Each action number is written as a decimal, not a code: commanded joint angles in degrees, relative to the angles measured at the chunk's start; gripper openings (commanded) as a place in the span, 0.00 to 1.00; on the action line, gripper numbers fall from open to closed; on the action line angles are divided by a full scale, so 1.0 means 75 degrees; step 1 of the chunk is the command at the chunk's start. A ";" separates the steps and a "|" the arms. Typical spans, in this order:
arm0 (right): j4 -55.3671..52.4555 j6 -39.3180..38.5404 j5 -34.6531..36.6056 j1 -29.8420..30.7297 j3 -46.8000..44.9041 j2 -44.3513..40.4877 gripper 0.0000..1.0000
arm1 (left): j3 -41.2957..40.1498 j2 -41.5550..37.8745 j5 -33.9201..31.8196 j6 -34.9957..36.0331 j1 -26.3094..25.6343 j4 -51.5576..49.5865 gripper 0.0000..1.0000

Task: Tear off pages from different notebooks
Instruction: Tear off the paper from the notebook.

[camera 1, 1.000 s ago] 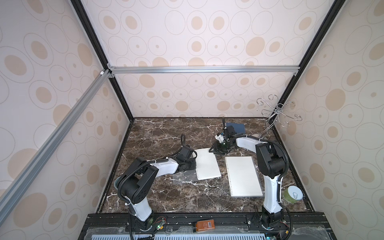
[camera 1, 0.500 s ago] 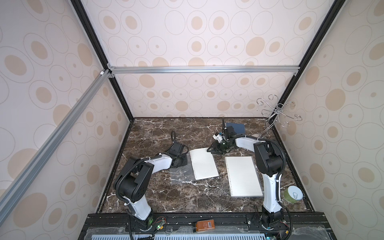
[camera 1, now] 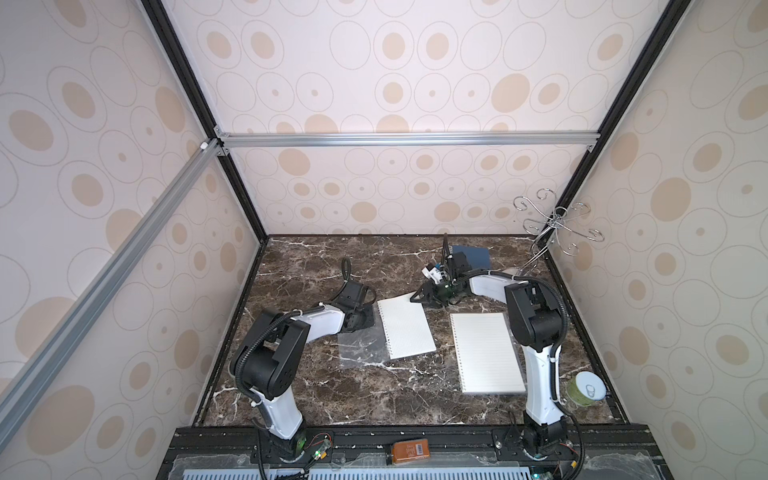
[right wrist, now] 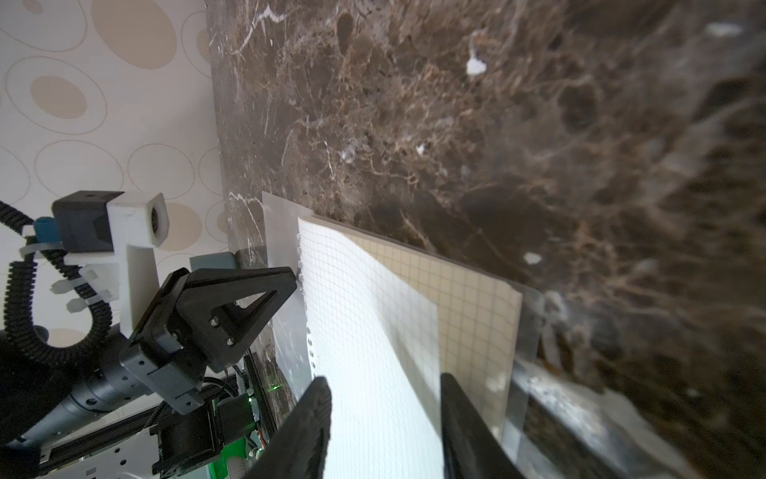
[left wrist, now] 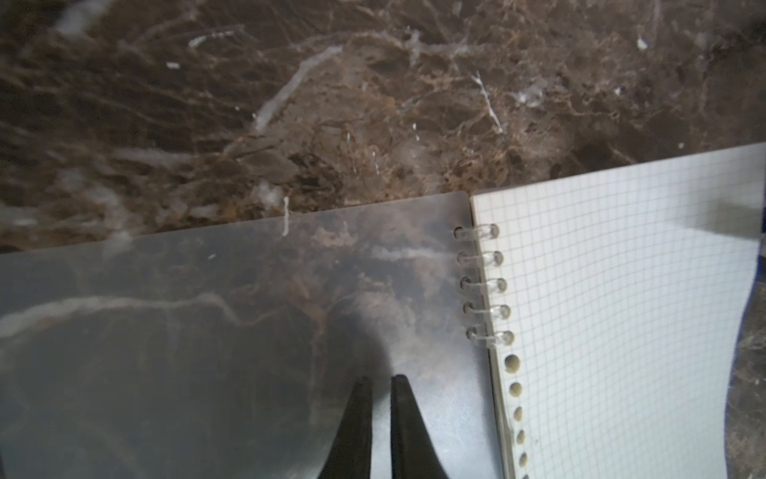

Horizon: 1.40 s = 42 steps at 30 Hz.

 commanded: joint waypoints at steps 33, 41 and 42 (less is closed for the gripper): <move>-0.2836 -0.2682 0.2916 0.1042 0.2231 -0.0465 0.00 | -0.0578 0.0638 0.0359 -0.0277 0.0304 -0.0047 0.10; -0.2850 -0.2520 0.2548 0.1108 0.2141 -0.0453 0.00 | -0.1670 -0.0165 0.0431 -0.0931 0.0024 0.0329 0.10; -0.2825 -0.2497 0.2528 0.1121 0.2050 -0.0488 0.00 | -0.1740 -0.0269 0.0445 -0.1015 -0.0062 0.0351 0.10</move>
